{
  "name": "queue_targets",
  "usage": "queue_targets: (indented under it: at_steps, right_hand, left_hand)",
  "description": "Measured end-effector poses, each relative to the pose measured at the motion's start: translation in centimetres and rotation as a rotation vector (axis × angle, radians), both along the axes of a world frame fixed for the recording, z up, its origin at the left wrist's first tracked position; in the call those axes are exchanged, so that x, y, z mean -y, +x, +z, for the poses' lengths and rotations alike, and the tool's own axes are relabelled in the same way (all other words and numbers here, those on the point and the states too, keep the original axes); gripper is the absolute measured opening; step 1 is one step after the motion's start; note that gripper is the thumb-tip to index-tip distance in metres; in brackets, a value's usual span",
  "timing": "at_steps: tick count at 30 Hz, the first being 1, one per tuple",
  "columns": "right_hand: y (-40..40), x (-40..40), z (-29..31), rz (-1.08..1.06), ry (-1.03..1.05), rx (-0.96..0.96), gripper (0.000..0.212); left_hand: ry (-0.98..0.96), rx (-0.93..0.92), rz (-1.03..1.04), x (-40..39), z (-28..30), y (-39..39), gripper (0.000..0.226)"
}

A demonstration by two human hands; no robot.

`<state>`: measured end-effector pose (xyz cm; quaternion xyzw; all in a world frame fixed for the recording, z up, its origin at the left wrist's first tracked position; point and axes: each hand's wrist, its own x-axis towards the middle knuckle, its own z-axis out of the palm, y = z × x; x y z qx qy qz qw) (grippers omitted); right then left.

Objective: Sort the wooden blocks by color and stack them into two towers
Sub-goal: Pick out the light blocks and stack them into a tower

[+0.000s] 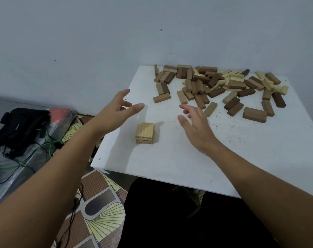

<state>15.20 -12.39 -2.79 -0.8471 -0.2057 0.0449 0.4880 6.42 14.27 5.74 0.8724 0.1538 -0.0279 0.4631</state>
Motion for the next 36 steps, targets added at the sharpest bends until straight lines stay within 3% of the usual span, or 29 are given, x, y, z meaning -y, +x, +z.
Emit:
queue_targets:
  at_steps: [4, 7, 14, 19, 24, 30, 36]
  right_hand:
    - [2.0, 4.9, 0.3, -0.088, -0.292, 0.225, 0.040]
    - [3.1, 8.8, 0.5, -0.184, -0.373, 0.385, 0.035]
    - [6.2, 17.4, 0.4, -0.282, -0.661, 0.224, 0.058]
    - [9.7, 22.4, 0.4, -0.316, -0.734, 0.096, 0.059]
    - [14.0, 25.3, 0.1, -0.324, -0.783, 0.036, 0.059]
    - [16.8, 25.5, -0.4, -0.262, -0.693, 0.020, 0.057]
    - [17.0, 25.2, -1.8, -0.318, -0.412, 0.179, 0.041]
  left_hand:
    - [0.345, 0.069, -0.063, 4.2, 0.1, 3.2, 0.081]
    - [0.529, 0.066, -0.177, 9.4, 0.2, 5.9, 0.074]
    - [0.695, 0.028, -0.422, 22.0, -2.7, 11.4, 0.073]
    - [0.687, 0.071, -0.463, 28.3, -4.5, 15.3, 0.063]
    - [0.767, 0.118, -0.491, 32.0, -4.9, 19.6, 0.058]
    - [0.869, 0.139, -0.452, 33.4, -5.6, 23.9, 0.056]
    - [0.867, 0.185, -0.422, 34.5, -5.3, 26.4, 0.048]
